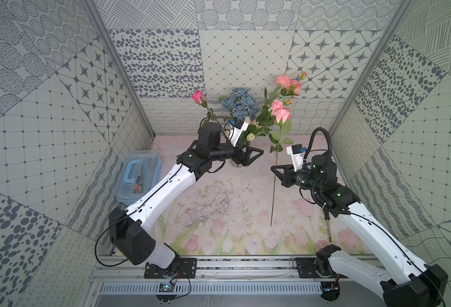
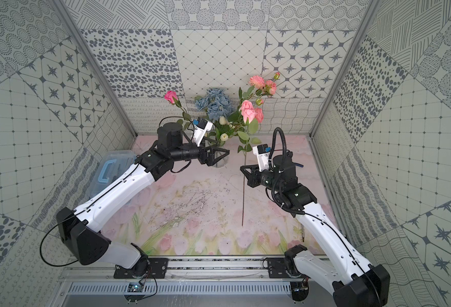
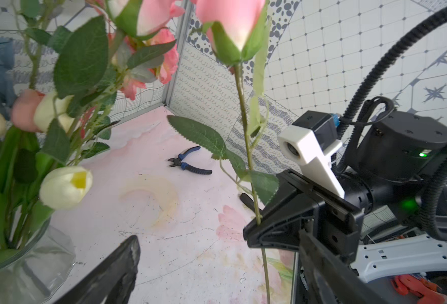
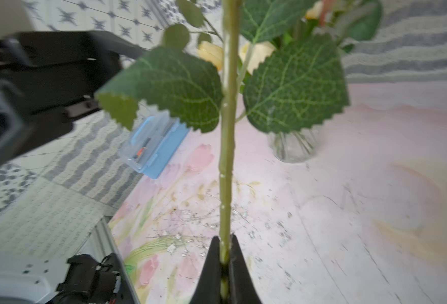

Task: Pick out pink flowers from the vase
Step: Place the flower at the center of the board.

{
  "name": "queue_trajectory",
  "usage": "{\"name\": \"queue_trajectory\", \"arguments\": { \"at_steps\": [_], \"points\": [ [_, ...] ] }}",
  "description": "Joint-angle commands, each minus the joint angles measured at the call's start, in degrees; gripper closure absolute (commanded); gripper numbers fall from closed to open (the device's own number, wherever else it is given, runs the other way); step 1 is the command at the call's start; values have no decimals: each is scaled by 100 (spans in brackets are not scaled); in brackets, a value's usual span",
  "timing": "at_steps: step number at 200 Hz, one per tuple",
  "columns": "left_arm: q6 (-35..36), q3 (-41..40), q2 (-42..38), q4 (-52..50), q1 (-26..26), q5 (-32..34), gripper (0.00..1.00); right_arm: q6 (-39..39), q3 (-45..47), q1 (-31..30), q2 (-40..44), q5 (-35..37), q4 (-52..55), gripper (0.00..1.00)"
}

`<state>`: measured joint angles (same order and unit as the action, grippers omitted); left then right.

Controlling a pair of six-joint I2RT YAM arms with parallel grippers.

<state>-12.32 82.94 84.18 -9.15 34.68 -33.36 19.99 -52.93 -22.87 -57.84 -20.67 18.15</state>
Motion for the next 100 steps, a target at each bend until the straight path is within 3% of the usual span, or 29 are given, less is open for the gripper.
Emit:
{"name": "queue_trajectory", "arguments": {
  "at_steps": [1,33,100],
  "points": [
    [-62,-488,-370,659,-86,1091,5,-242,-141,335,-89,1084,1103,100],
    [-19,-752,-468,721,-93,1301,5,-26,11,786,-526,1106,1430,100],
    [45,-950,-431,711,-93,1339,4,-108,-646,854,-2504,1935,1516,100]
  ]
}}
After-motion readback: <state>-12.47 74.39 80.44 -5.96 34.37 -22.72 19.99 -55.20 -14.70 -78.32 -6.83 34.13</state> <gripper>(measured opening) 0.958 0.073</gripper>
